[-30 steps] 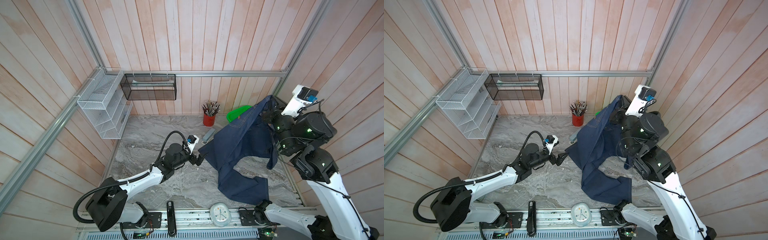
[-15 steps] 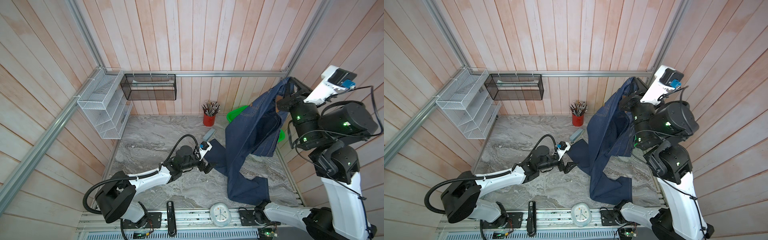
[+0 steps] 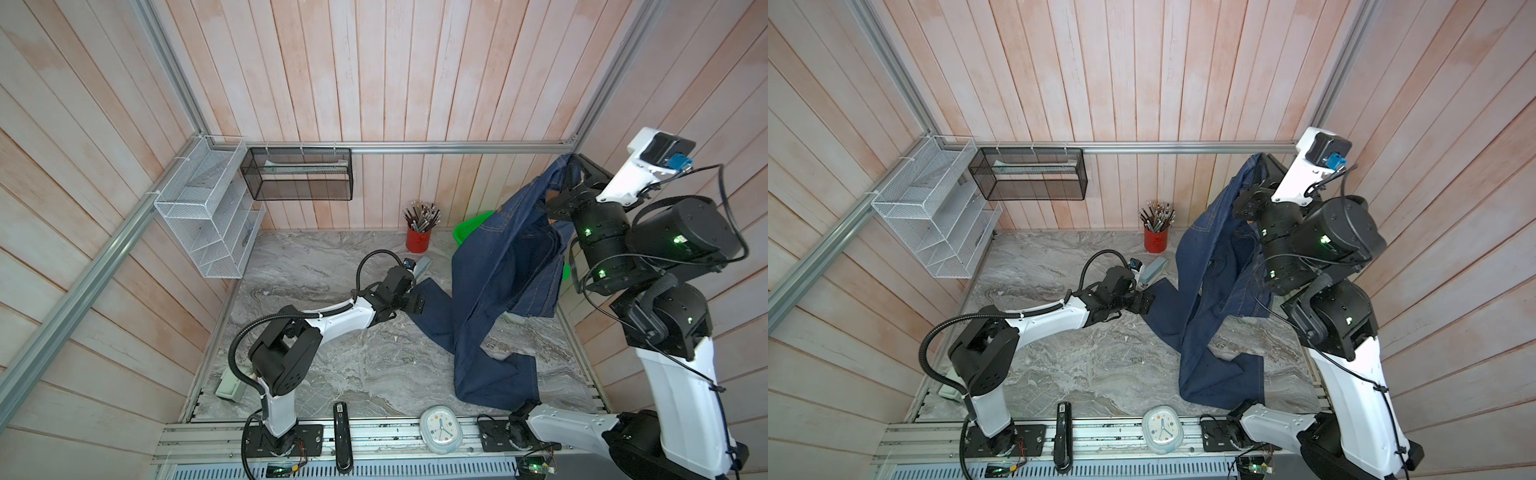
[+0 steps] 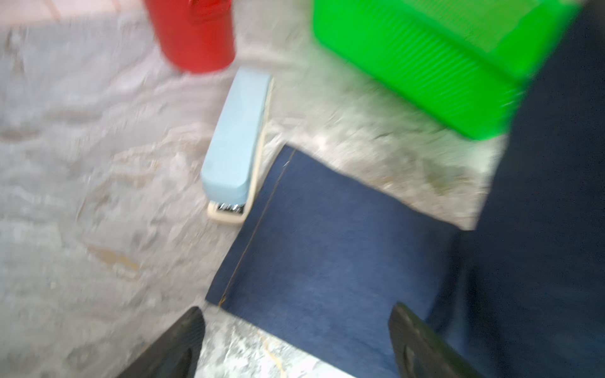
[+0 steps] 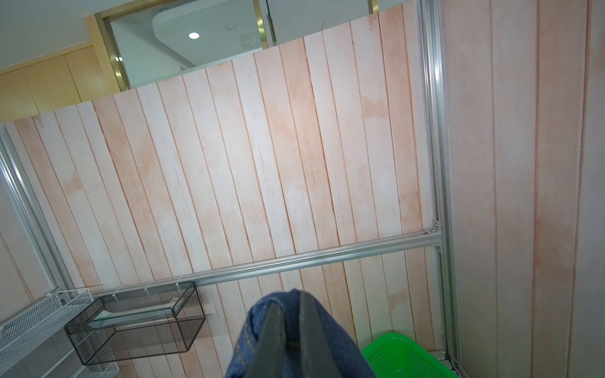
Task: Fold and stack the trousers
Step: Flatten out the trousers at the center of the table.
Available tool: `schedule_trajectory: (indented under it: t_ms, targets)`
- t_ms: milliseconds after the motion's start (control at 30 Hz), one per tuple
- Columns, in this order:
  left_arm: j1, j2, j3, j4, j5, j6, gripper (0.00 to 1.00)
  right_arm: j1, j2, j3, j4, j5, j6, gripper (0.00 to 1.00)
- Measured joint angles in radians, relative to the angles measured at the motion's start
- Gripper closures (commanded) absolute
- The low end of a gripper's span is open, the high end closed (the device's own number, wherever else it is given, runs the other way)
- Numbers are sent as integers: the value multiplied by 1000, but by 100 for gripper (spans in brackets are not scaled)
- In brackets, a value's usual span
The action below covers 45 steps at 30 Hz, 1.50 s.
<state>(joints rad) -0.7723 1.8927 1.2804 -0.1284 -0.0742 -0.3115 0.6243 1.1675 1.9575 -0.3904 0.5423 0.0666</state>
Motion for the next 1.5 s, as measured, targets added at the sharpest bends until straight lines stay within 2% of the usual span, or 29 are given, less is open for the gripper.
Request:
schedule_trajectory:
  t_ms: [167,467,767,933,1000,1133,1233,1300,1400,1500]
  targets:
    - [9,97,78,-119,-57,-79,17,0,-10,-26,1,7,-20,100]
    - [42,188,166,-198,-64,-132,25,0,-10,-42,5,10,-49,100]
    - [42,233,187,-217,-46,-153,54,0,-16,-65,24,16,-64,100]
    - [48,233,182,-214,-31,-153,89,0,-24,-85,38,18,-70,100]
    - [53,233,182,-213,-27,-156,100,0,-31,-99,46,19,-71,100]
    - [63,222,161,-195,-26,-156,100,0,-36,-113,54,23,-73,100]
    - [79,159,96,-175,-26,-157,100,1,-44,-123,60,30,-75,100]
    - [106,66,20,-148,-27,-161,100,1,-52,-133,61,37,-76,100]
    - [167,-145,-90,-126,-28,-171,100,2,-66,-147,69,49,-82,100]
    - [240,-379,-139,-118,-47,-172,100,2,-80,-164,78,68,-95,100]
